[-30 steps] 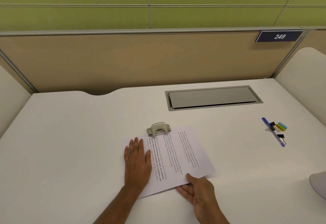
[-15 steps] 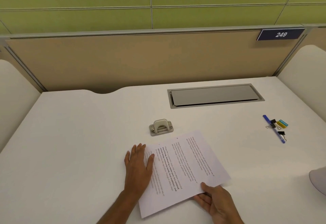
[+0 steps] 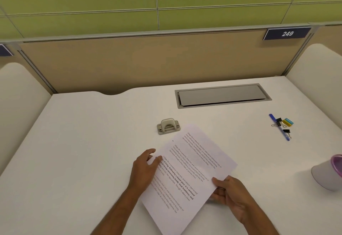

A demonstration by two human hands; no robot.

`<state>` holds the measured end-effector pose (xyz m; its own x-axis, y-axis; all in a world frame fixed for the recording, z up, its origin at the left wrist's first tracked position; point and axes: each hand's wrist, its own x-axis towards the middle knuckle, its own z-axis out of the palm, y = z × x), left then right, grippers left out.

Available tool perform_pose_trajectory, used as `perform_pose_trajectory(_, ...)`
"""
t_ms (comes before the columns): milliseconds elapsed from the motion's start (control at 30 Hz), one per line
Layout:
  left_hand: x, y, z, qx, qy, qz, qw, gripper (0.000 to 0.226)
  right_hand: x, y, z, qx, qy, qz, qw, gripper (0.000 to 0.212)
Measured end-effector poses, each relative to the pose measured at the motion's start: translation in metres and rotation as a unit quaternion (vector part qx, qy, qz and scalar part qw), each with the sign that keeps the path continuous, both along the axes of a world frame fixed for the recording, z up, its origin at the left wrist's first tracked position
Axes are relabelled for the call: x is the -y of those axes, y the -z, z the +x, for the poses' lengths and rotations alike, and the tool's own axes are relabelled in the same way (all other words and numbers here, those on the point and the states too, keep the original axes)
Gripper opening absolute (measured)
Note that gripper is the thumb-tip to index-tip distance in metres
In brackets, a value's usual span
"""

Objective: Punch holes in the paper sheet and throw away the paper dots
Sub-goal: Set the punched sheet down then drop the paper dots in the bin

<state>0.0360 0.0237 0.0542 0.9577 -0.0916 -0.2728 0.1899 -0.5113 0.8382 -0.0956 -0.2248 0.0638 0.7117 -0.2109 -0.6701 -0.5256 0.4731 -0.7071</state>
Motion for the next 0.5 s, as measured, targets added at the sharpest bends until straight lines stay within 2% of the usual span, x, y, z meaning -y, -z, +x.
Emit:
perform_pose_trajectory(233, -0.018, -0.023, 0.0, -0.118, 0.006, -0.098, 0.988, 0.019, 0.008, -0.017, 0.015, 0.006, -0.044, -0.062, 0.997, 0.024)
perform_pose_trajectory(367, -0.022, -0.036, -0.01, -0.142, 0.024, -0.14, 0.98, 0.015, 0.007, -0.029, 0.024, 0.018, -0.051, -0.094, 0.994, 0.021)
perform_pose_trajectory(500, -0.024, -0.036, -0.021, -0.136, -0.032, -0.178, 0.974, 0.013, -0.002, -0.039, 0.027, 0.038, -0.055, -0.121, 0.99, 0.02)
